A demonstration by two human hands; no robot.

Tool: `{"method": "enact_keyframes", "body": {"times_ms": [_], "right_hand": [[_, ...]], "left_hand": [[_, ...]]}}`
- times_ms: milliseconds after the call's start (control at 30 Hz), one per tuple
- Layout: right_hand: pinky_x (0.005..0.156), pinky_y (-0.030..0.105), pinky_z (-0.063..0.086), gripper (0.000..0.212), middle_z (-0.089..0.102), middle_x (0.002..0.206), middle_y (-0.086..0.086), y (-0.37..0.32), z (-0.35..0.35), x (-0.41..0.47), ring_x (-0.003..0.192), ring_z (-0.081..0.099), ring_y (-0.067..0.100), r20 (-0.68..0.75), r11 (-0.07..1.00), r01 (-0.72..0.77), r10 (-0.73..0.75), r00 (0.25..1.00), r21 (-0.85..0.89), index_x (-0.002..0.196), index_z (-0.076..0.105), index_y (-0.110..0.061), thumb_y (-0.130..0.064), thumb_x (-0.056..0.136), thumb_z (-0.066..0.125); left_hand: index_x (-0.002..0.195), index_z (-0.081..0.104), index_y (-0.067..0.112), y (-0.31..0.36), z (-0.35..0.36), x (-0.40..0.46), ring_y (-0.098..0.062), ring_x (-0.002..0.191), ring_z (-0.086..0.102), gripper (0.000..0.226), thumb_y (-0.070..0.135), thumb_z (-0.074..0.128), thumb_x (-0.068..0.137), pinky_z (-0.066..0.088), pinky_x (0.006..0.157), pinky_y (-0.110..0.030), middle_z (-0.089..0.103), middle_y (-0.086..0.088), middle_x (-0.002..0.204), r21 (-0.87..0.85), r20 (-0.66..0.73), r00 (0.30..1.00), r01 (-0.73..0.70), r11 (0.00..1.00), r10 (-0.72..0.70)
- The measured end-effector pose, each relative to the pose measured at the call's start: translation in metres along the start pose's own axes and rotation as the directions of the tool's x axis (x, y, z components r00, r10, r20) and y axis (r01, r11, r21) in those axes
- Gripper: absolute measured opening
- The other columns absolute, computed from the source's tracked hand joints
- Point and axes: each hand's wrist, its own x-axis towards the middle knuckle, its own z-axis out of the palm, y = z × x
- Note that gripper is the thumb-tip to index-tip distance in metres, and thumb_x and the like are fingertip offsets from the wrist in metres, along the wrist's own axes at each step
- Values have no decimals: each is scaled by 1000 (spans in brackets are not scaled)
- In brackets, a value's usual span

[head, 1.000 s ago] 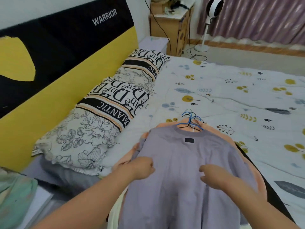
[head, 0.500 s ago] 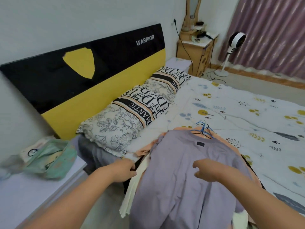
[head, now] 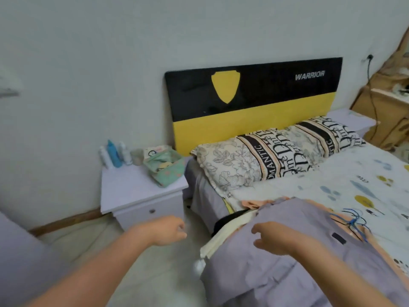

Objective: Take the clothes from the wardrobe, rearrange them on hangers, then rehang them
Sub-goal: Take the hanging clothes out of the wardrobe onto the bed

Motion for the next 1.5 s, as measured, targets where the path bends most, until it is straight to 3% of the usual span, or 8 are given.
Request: {"method": "enact_keyframes", "body": {"times_ms": [167, 300, 533, 767, 1033, 1200, 1333, 1500], "right_hand": [[98, 31, 40, 42, 49, 137, 4, -71, 1, 9, 123, 49, 23, 33, 979, 137, -134, 990, -153, 136, 44, -18, -31, 96, 44], [71, 27, 43, 24, 57, 122, 10, -150, 2, 21, 101, 55, 27, 91, 919, 267, -251, 964, -290, 111, 55, -10, -23, 93, 45], [103, 31, 36, 46, 44, 142, 5, -323, 24, 27, 128, 44, 23, 112, 826, 480, -469, 876, -296, 139, 41, -20, -30, 94, 46], [104, 30, 35, 47, 41, 145, 3, -468, 45, 26, 131, 41, 21, 183, 707, 621, -598, 780, -338, 140, 39, -23, -31, 94, 44], [103, 27, 35, 50, 41, 146, 1, -609, 50, 31, 131, 42, 18, 329, 512, 758, -692, 643, -404, 143, 36, -22, -32, 95, 45], [105, 28, 34, 49, 36, 148, 2, -701, 43, 37, 132, 40, 19, 404, 343, 835, -754, 518, -431, 143, 35, -23, -32, 95, 44], [104, 30, 35, 46, 38, 146, 0, -774, 30, 37, 130, 42, 20, 400, 241, 868, -812, 425, -434, 142, 35, -25, -31, 97, 42], [86, 21, 40, 37, 51, 133, 3, -857, 17, 16, 113, 52, 18, 355, 80, 917, -906, 230, -390, 135, 45, -20, -25, 98, 40]], "left_hand": [[134, 44, 14, -68, 14, -67, -20, 125, 45, 42, 33, 42, 97, 35, 97, -24, 47, -6, 138, -70, -68, 978, 193, 979, -198], [137, 40, 16, -127, 28, -132, -20, 126, 45, 45, 36, 41, 97, 35, 100, -25, 45, -5, 141, -178, -66, 945, 306, 935, -321], [140, 38, 14, -242, 56, -261, -20, 130, 40, 47, 36, 39, 98, 32, 102, -24, 40, -5, 144, -311, -84, 841, 488, 816, -534], [133, 45, 13, -334, 93, -374, -16, 117, 49, 44, 38, 42, 97, 38, 89, -22, 50, -3, 133, -447, -54, 708, 614, 651, -704], [133, 46, 15, -393, 117, -454, -15, 124, 43, 44, 39, 42, 97, 35, 101, -23, 44, -2, 138, -623, 19, 568, 650, 435, -823], [99, 48, 25, -430, 120, -491, -16, 115, 50, 14, 37, 39, 98, 29, 66, -7, 46, 14, 92, -722, 25, 421, 635, 275, -907], [134, 45, 18, -453, 110, -518, -10, 118, 47, 41, 37, 41, 98, 37, 84, -15, 50, 2, 132, -767, -16, 276, 613, 189, -961], [126, 53, 17, -482, 107, -543, -8, 108, 53, 33, 30, 46, 97, 41, 86, -15, 56, 5, 120, -852, -55, 168, 506, 134, -984]]}}
